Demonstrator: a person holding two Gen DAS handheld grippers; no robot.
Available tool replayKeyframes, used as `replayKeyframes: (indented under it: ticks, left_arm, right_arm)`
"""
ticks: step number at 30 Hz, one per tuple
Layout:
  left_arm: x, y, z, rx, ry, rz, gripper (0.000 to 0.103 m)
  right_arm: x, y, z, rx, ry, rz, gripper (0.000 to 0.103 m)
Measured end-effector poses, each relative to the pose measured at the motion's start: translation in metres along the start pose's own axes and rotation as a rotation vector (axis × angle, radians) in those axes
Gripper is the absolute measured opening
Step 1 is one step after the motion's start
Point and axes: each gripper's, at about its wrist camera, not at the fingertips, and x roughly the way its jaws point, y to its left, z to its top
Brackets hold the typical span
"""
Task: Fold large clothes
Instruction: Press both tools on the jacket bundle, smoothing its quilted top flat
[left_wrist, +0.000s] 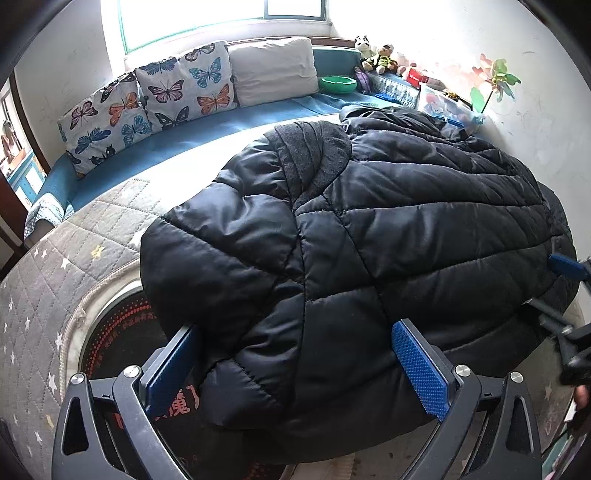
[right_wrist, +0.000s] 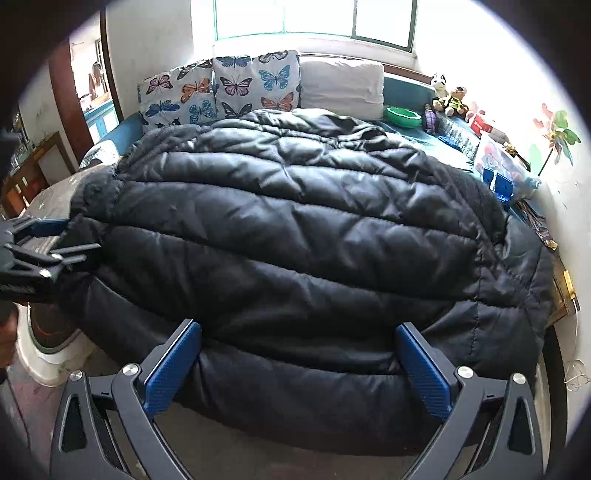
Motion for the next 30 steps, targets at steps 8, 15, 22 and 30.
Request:
replayKeyframes:
  ticks: [8, 15, 22, 30]
  left_arm:
    - [0.0, -0.004, 0.0, 0.0, -0.008, 0.006, 0.103]
    - [0.0, -0.005, -0.001, 0.002, -0.005, 0.004, 0.103]
    - [0.0, -0.007, 0.0, 0.016, -0.008, 0.017, 0.103]
    - [0.002, -0.011, -0.001, 0.039, -0.012, 0.046, 0.103]
  right_arm:
    - [-0.007, 0.01, 0.042, -0.048, -0.043, 0.007, 0.103]
    - [0.037, 0.016, 0.083, -0.008, 0.019, 0.019, 0.103]
    - [0.071, 0.013, 0.089, 0.032, 0.104, 0.012, 0.103]
    - [0.075, 0.013, 0.086, 0.03, 0.164, -0.026, 0.103]
